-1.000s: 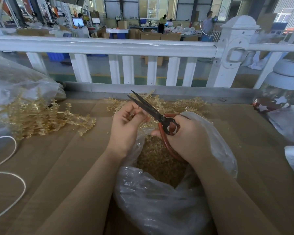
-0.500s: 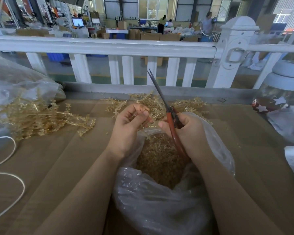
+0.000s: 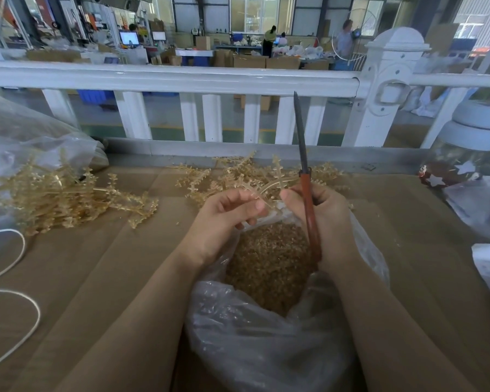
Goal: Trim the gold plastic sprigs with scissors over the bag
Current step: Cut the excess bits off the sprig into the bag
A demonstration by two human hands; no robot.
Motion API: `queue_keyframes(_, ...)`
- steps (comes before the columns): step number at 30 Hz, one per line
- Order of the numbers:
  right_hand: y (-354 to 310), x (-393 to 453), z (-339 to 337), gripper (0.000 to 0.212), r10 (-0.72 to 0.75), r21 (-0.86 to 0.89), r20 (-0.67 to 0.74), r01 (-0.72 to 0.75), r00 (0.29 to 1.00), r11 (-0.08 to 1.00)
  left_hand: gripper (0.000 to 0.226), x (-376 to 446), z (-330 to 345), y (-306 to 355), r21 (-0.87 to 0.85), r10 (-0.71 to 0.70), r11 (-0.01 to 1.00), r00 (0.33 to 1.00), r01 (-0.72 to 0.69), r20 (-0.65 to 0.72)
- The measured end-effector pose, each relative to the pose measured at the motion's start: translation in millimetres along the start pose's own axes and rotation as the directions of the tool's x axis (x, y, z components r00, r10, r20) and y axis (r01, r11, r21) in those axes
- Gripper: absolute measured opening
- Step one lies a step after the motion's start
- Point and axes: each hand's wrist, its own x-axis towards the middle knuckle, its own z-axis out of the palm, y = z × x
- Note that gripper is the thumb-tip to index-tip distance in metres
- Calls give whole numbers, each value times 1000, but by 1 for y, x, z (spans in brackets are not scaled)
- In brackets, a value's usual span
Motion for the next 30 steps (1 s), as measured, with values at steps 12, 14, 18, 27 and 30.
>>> queue_keyframes(12,0,-1,3,12,-48,-82,31,51,998,995,12,5,0,-15,-99,57,994,998,-54,22)
queue_keyframes(14,0,-2,3,13,-54,-84,42,57,998,995,13,6,-1,-13,-130,53,990,999,-54,-10)
queue_keyframes(18,-1,-4,1,29,-90,-170,49,97,995,981,16,7,-7,-7,-129,71,988,986,-91,-151)
queue_keyframes(27,3,-7,0,48,-242,-609,234,336,942,719,9,9,-14,-5,-186,116,970,970,-157,-215)
queue_keyframes(30,6,-7,1,56,-239,-634,277,364,931,682,12,9,-17,-7,-172,129,971,968,-168,-217)
